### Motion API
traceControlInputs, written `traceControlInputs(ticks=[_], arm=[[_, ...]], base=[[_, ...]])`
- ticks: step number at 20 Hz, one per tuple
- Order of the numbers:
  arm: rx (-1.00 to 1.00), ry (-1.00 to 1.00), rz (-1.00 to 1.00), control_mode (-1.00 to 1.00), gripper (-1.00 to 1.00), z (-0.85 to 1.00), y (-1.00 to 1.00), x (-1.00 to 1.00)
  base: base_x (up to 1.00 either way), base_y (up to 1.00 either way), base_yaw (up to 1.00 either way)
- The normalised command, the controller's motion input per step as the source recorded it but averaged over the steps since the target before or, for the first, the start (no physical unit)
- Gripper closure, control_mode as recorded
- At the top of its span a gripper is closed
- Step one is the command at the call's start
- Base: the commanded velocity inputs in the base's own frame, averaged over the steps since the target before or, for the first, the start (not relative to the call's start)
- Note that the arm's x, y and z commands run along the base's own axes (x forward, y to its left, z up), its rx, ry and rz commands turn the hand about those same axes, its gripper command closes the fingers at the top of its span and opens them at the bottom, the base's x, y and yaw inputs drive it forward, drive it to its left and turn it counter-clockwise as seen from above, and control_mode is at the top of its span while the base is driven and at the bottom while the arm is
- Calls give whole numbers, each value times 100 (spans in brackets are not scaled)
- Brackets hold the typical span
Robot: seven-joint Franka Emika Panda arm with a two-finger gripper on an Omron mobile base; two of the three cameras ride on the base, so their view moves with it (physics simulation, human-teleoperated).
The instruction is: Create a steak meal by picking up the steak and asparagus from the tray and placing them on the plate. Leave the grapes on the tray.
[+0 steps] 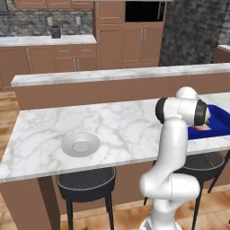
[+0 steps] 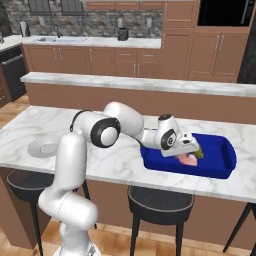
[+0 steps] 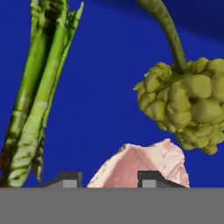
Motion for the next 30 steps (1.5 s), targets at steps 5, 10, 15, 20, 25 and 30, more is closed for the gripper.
traceControlInputs(ticks=[5, 10, 15, 20, 25, 30], arm=[[0, 0, 0, -100, 100, -1, 0, 0], [0, -2, 1, -100, 100, 5, 0, -8], [0, -28, 8, -100, 100, 60, 11, -48], [0, -37, 15, -100, 100, 68, 57, -54], [0, -31, 21, -100, 100, 81, 76, -28], [0, -12, 29, -100, 100, 99, 84, -1]], base=[[0, 0, 0], [0, 0, 0], [0, 0, 0], [0, 0, 0], [0, 0, 0], [0, 0, 0]])
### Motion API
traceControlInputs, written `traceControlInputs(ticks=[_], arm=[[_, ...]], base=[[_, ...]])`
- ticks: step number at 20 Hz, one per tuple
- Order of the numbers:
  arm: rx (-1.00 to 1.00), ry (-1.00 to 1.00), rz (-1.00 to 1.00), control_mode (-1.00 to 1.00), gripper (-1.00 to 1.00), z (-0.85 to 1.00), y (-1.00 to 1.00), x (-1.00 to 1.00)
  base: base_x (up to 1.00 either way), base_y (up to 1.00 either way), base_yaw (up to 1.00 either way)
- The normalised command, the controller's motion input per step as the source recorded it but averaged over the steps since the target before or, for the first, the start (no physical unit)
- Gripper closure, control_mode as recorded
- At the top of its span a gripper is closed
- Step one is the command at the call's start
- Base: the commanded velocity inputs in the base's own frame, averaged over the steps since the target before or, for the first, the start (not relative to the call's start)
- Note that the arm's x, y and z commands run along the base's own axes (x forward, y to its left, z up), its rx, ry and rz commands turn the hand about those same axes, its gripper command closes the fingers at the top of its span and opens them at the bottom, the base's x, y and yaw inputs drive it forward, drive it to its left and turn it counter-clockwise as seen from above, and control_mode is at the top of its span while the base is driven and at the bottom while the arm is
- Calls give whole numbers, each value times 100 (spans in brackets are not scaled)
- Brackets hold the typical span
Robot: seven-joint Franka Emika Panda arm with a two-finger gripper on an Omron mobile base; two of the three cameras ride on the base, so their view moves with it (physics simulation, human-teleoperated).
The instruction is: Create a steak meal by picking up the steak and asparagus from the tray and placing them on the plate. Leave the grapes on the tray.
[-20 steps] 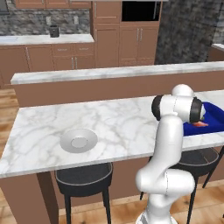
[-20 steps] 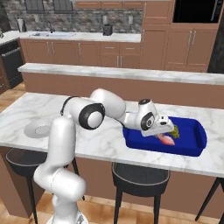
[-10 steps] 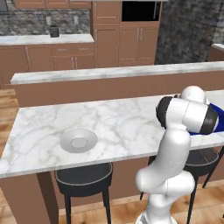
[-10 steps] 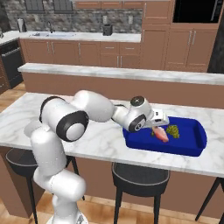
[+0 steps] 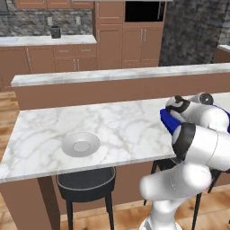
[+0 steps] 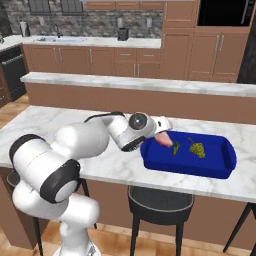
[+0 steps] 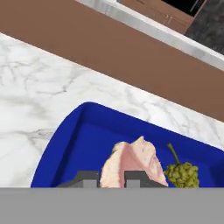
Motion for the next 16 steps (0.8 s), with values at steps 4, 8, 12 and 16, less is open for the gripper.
traceControlInputs(ticks=[4, 8, 12, 16], arm=[[0, 0, 30, -100, 100, 100, 91, -6], [-6, 7, 32, -100, 100, 98, 99, -15], [-13, 13, 34, -100, 100, 77, 100, -20], [-21, 16, 36, -100, 100, 18, 100, -26]], base=[[0, 0, 0], [0, 0, 0], [0, 0, 0], [0, 0, 0]])
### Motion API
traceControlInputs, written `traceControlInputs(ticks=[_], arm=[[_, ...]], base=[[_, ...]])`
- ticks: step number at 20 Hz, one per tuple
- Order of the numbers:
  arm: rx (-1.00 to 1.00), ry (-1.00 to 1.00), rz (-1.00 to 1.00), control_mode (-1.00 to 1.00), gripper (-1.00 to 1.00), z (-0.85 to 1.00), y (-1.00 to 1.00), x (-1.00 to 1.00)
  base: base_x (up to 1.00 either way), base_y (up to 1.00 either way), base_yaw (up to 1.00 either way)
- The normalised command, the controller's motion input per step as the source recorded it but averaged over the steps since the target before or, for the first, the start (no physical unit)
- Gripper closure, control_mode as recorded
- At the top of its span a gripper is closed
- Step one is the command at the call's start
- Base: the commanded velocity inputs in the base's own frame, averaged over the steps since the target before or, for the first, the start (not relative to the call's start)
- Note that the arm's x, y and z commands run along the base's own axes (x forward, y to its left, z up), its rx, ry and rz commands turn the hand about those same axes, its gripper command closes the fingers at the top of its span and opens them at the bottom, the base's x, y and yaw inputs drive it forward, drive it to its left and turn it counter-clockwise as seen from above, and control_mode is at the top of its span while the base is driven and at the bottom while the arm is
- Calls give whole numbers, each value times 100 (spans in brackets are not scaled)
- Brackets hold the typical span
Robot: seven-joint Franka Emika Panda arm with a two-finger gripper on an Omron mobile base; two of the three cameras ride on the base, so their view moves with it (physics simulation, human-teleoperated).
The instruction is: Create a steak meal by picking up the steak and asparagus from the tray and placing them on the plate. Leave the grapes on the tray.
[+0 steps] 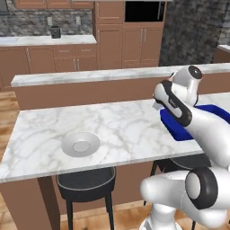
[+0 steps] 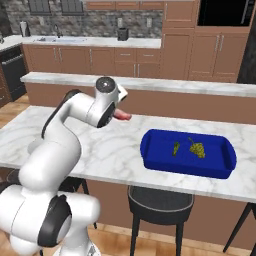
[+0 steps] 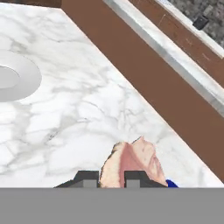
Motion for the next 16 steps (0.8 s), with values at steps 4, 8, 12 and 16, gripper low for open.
traceControlInputs(ticks=[4, 8, 12, 16], arm=[[-24, 11, 36, -100, 100, -1, 100, -27], [-20, 5, 36, -100, 100, -24, 100, -9], [-16, 4, 37, -100, 100, -37, 100, 0], [-16, 6, 36, -100, 100, -42, 100, 0]], base=[[0, 0, 0], [0, 0, 0], [0, 0, 0], [0, 0, 0]])
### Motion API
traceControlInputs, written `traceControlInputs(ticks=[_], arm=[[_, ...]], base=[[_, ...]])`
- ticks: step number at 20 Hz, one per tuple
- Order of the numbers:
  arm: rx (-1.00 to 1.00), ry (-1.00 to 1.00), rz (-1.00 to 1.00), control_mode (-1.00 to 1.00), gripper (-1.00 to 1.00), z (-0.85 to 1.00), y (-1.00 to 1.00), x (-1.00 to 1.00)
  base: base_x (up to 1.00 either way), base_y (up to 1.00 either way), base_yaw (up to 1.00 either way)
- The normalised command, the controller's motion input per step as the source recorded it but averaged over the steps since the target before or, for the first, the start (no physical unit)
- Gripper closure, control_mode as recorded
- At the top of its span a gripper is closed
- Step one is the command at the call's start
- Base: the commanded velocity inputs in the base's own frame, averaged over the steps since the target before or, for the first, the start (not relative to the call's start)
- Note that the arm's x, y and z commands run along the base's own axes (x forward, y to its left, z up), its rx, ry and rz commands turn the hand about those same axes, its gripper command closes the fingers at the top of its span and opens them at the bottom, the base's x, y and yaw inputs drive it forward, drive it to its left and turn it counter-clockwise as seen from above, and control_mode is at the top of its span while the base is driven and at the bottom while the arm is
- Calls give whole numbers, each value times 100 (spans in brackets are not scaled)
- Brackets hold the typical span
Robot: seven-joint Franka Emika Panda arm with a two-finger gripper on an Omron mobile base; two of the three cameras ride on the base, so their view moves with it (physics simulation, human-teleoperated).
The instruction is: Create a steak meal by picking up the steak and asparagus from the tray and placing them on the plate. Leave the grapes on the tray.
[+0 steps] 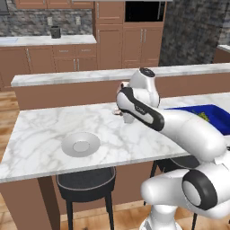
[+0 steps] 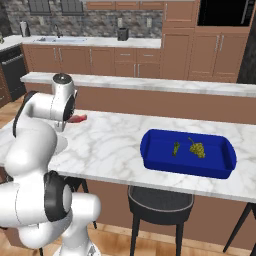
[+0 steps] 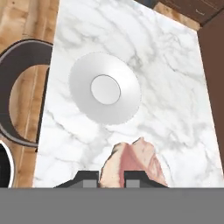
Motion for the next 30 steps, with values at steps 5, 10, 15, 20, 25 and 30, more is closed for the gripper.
traceControlInputs(ticks=[5, 10, 15, 20, 25, 30], arm=[[-16, 4, 34, -100, 100, -40, 100, 0], [-11, 1, 28, -100, 100, -38, 95, 0], [-9, 1, 27, -100, 100, -44, 86, 1], [-3, 6, 19, -100, 100, -42, 39, 25], [0, 1, 14, -100, 100, -33, 7, 38], [0, 1, 10, -100, 100, -32, 0, 37]], base=[[0, 0, 0], [0, 0, 0], [0, 0, 0], [0, 0, 0], [0, 0, 0], [0, 0, 0]])
